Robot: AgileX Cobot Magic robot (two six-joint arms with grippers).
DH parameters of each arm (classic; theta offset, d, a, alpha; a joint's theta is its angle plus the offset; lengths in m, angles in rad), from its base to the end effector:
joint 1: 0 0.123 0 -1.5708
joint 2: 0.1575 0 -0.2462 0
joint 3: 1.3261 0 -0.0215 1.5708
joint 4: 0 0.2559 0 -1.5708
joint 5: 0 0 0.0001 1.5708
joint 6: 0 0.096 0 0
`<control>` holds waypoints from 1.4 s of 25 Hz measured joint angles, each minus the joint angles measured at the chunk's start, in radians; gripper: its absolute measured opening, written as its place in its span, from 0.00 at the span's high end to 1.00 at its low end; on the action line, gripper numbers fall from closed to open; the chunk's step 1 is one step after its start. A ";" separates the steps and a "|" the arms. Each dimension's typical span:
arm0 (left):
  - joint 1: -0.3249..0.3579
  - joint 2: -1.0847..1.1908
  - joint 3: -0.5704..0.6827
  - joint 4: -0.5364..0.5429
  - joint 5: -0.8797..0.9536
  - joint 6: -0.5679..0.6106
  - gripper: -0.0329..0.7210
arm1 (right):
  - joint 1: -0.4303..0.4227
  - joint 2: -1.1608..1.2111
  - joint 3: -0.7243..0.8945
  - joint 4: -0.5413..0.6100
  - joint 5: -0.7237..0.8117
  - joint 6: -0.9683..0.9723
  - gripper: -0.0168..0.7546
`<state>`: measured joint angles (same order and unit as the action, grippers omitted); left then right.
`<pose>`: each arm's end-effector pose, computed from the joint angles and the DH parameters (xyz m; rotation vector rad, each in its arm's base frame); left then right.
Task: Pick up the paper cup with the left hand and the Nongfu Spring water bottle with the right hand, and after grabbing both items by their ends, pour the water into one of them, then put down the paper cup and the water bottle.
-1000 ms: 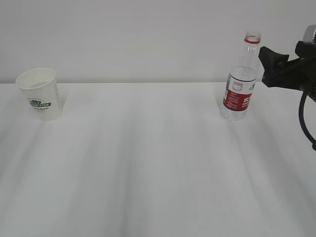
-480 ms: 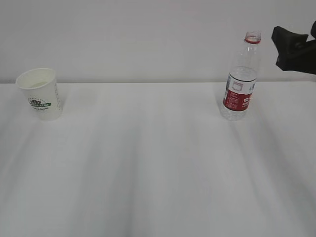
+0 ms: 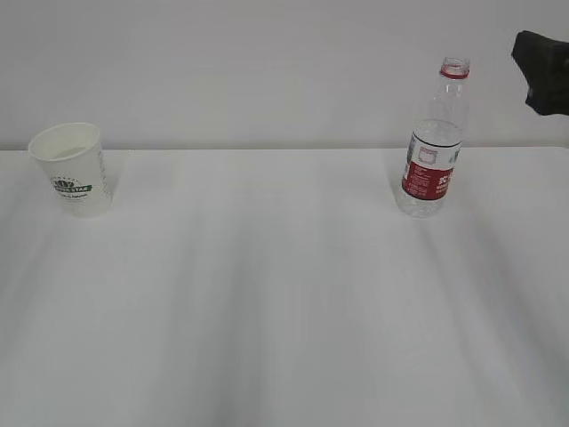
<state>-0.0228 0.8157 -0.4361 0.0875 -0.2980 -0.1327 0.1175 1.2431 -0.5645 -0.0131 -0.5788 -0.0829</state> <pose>0.2086 -0.0072 0.2737 -0.0004 1.5668 -0.0766 0.2767 0.0334 0.2395 -0.1726 1.5741 0.0241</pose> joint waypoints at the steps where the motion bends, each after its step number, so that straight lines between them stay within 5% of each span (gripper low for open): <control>1: 0.000 -0.007 -0.010 0.000 0.028 0.000 0.19 | 0.000 -0.015 0.000 0.000 0.016 0.000 0.21; 35: 0.000 -0.347 -0.133 -0.054 0.485 0.000 0.21 | 0.000 -0.424 0.000 0.000 0.492 0.000 0.21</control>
<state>-0.0228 0.4687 -0.5691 0.0332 0.1866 -0.1327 0.1175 0.8190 -0.5645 -0.0131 -0.0865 -0.0829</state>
